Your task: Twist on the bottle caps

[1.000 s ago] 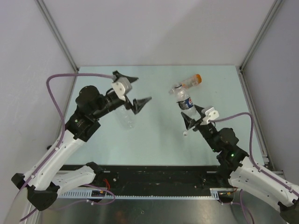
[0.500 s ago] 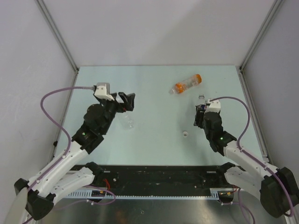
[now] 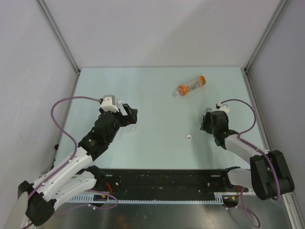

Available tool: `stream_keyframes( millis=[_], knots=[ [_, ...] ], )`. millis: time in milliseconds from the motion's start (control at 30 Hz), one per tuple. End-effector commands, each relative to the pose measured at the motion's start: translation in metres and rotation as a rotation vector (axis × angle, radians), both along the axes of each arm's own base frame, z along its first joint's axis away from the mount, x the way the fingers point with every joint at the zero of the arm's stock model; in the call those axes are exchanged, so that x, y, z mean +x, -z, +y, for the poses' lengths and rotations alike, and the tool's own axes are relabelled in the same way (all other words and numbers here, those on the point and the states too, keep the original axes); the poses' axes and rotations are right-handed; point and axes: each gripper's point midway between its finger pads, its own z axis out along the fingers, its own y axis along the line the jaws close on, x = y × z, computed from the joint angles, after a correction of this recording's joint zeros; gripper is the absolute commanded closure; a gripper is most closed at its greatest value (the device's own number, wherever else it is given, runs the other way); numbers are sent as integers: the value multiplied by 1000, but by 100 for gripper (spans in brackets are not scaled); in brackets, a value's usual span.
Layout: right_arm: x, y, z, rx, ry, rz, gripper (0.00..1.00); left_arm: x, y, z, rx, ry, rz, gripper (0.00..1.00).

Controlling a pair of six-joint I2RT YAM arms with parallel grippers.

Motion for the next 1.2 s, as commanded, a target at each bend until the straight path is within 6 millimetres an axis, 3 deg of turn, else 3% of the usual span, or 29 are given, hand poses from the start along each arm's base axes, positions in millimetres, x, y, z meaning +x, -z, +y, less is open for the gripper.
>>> stream_keyframes(
  millis=[0,133,200,267,400,533,700,800,1067,1167],
  knots=[
    [13,-12,4,77,45,-30,76,1,7,-2,-26,-6,25,1],
    [15,-24,6,74,20,-67,41,5,6,-4,-11,-8,28,1],
    [17,-35,9,67,-15,-101,14,8,4,-6,3,-1,28,0],
    [18,-49,9,58,-37,-137,4,11,2,-9,16,7,28,0],
    [22,-87,11,93,-60,-234,1,14,-1,-14,37,29,25,0],
    [32,-129,20,289,-59,-363,1,15,-6,-12,56,30,8,0],
    [67,-173,28,424,-87,-500,2,15,-7,-6,69,11,-3,1],
    [103,-170,40,467,-44,-400,2,14,-6,-5,71,10,-4,1],
    [205,-123,56,309,288,-286,1,10,0,-2,57,2,3,0],
    [235,-100,56,296,392,-252,2,9,2,-3,53,8,9,1]
  ],
)
